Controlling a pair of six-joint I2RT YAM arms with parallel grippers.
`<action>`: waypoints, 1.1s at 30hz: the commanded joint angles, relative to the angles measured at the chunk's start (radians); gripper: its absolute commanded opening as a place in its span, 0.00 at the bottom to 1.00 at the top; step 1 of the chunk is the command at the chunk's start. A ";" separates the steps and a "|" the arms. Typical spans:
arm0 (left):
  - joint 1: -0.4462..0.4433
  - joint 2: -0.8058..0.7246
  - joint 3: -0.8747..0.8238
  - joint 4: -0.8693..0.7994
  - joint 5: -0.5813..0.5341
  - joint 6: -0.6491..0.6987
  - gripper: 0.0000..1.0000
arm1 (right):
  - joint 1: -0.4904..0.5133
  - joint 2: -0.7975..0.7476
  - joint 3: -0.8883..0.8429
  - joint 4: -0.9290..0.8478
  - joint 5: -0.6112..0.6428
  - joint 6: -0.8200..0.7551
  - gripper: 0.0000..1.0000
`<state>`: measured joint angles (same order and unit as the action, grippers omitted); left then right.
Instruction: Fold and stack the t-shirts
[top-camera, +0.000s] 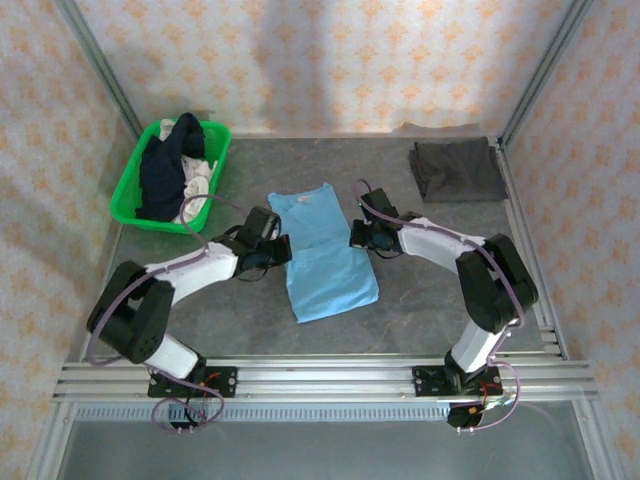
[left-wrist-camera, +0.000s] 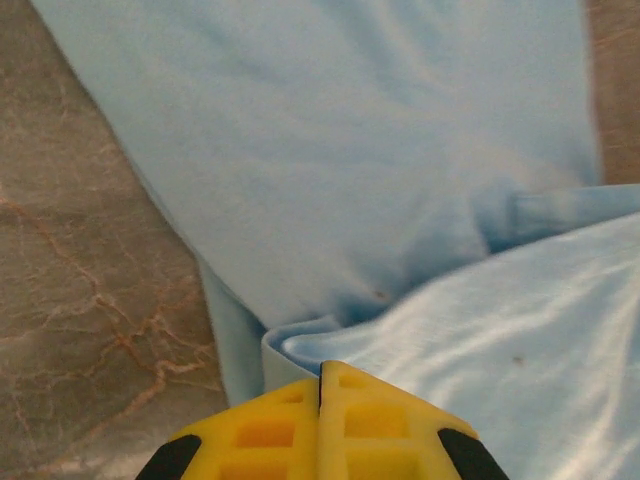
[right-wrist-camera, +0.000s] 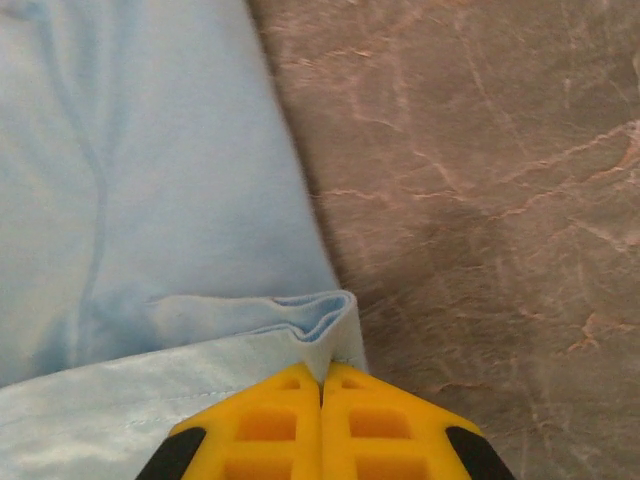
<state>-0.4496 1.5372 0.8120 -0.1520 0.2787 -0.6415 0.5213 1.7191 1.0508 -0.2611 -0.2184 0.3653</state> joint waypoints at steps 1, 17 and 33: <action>0.036 0.051 0.028 -0.005 -0.023 0.036 0.00 | -0.016 0.044 -0.017 0.029 0.005 0.000 0.00; 0.048 -0.055 0.056 -0.148 -0.102 0.098 0.50 | -0.029 -0.166 -0.103 -0.115 0.144 0.015 0.51; -0.441 -0.192 -0.199 -0.048 -0.274 -0.209 0.64 | 0.131 -0.463 -0.512 -0.015 0.033 0.241 0.53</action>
<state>-0.8684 1.3224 0.6315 -0.2638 0.0677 -0.7696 0.6460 1.2579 0.5491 -0.3157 -0.1848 0.5629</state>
